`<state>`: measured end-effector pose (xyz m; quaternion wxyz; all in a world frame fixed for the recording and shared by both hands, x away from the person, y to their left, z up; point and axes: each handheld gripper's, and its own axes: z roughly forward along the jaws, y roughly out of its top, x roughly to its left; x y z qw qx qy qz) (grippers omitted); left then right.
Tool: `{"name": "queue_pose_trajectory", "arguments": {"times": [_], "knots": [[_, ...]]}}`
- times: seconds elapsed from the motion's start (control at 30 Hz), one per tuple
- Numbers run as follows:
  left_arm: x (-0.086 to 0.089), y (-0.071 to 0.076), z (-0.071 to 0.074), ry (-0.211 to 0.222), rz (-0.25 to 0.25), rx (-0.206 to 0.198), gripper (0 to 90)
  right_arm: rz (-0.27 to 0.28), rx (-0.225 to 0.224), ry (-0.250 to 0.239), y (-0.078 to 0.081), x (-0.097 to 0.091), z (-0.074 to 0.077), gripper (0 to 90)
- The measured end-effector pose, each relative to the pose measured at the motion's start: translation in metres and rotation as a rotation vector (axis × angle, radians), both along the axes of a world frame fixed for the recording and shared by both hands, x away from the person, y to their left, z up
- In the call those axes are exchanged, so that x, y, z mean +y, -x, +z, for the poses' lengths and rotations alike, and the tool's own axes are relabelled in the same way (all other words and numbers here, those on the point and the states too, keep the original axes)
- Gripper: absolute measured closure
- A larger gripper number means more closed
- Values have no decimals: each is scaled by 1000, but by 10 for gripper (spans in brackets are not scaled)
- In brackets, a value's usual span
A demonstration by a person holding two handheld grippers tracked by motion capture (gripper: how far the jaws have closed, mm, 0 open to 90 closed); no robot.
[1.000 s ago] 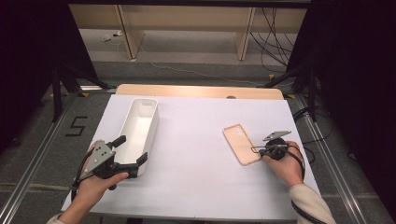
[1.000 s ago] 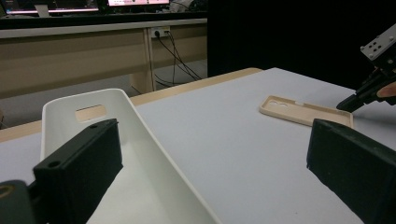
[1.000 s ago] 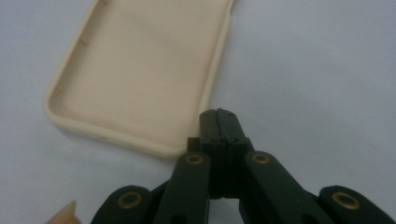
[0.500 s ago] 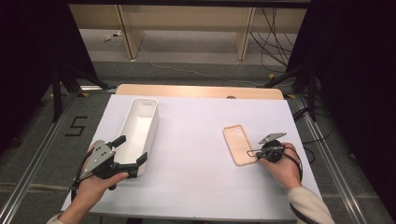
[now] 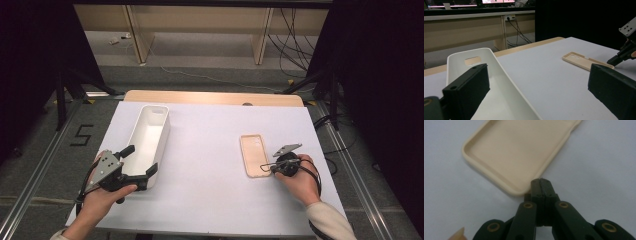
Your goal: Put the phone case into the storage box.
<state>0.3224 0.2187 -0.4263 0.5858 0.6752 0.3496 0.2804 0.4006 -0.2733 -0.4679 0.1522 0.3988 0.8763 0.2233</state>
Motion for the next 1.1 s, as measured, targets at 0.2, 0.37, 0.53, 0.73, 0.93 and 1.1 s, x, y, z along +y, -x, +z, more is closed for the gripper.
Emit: {"name": "queue_pose_trajectory", "arguments": {"times": [0.2,0.37,0.53,0.73,0.93,1.1], "knots": [[0,0,0,1,1,0,33,-4,15,-2,2,2,0,900],[0,0,0,1,1,1,33,40,-10,14,0,1,-1,900],[0,0,0,0,1,0,33,10,22,-1,3,6,1,900],[0,0,0,1,1,1,33,35,-2,10,2,6,0,900],[0,0,0,-1,0,-1,34,36,-3,10,2,6,-1,900],[0,0,0,1,1,0,34,27,11,-10,2,5,0,900]]}}
